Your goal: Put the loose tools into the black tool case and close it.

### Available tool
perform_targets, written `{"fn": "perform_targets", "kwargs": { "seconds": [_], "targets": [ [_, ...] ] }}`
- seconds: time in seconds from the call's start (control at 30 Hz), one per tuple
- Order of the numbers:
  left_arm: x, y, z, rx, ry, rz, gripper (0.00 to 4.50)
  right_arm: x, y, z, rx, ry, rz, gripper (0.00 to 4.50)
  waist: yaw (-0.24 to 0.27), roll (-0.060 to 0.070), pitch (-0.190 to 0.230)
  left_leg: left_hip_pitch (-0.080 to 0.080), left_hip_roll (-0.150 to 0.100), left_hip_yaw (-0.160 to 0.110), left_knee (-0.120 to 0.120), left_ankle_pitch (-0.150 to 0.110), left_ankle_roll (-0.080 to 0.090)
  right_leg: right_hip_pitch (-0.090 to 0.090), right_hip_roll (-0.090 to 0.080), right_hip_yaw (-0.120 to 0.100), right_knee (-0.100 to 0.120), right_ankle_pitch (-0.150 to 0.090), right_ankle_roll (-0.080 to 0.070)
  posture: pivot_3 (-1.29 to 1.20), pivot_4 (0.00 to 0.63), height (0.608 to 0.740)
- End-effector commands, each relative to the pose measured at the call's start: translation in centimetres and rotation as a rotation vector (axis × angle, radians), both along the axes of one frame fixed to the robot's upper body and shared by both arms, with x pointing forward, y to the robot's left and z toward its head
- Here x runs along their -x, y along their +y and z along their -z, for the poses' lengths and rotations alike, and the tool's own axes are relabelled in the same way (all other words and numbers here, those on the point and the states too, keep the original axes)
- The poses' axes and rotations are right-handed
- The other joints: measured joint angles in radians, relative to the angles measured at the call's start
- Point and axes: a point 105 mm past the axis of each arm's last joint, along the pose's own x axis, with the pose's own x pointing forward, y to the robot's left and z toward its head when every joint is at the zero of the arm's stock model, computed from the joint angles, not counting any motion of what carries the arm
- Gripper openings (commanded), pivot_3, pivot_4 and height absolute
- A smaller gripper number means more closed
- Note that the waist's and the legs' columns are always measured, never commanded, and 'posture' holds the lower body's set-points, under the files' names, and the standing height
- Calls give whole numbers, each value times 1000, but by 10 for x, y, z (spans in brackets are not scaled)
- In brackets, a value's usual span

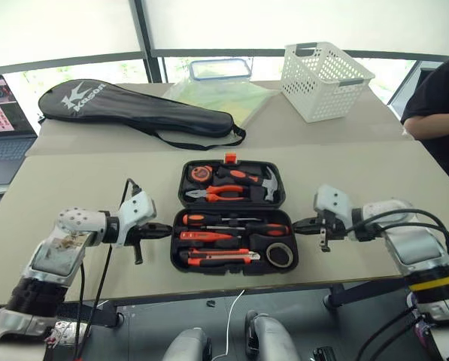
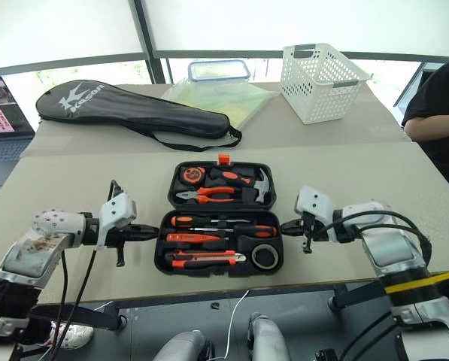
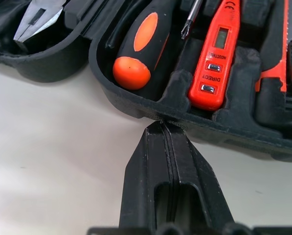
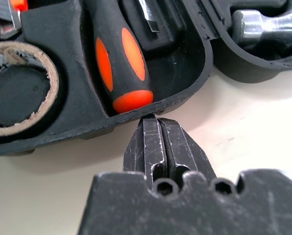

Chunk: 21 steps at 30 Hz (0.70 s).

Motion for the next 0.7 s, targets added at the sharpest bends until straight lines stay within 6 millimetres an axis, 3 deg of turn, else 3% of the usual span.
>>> {"fn": "perform_targets", "kwargs": {
  "seconds": [0.03, 0.23, 0.33, 0.4, 0.43, 0.53, 0.63, 0.7],
  "targets": [
    [12, -15, -7, 43, -37, 76, 32, 15, 20, -5, -22, -62, -117, 0, 1, 0, 0, 1, 0, 0, 0, 0, 0, 0, 0, 0, -1, 0, 0, 0, 150, 740],
    [19, -3, 1, 6, -37, 7, 32, 14, 8, 5, 65, -115, -51, 0, 2, 0, 0, 4, 1, 1, 0, 0, 0, 2, 0, 3, 0, 0, 0, 0, 150, 740],
    [16, 16, 4, -35, -39, -62, 32, 17, -6, 2, 82, -103, -8, 0, 5, 0, 0, 5, 1, 1, 0, 0, 0, 4, 0, 3, 0, 0, 0, 0, 150, 740],
    [7, 40, 3, -63, -35, -163, 32, 16, -22, -6, 85, -84, 55, 0, 9, 0, 0, 5, 1, 1, 0, 0, 0, 4, 0, 2, 0, 0, 0, 0, 150, 740],
    [2, 50, 1, -60, -33, -217, 264, 14, -30, -12, 78, -75, 91, 591, 11, 0, 0, 5, 1, 1, -1, 0, 0, 4, 1, 2, 0, 0, 0, 0, 150, 740],
    [-19, 71, -19, 42, -4, -380, 1067, -2, -45, -38, -30, -56, 239, 1454, 10, 0, 0, 5, 0, 1, 0, 0, 0, 5, 1, 1, 0, 0, 0, 0, 150, 740],
    [-44, 65, -47, 233, 64, -489, 2235, -27, -43, -66, -222, -19, 387, 2547, 8, -1, 0, 7, 0, 1, 0, -1, 1, 8, 1, 1, -1, 0, 0, 0, 150, 740],
    [-58, 51, -60, 320, 123, -519, 2953, -39, -35, -72, -302, 25, 434, 3199, 9, -2, -1, 8, 0, 1, 0, -1, 1, 9, 1, 1, 0, 0, 0, 0, 150, 740]
  ]
}}
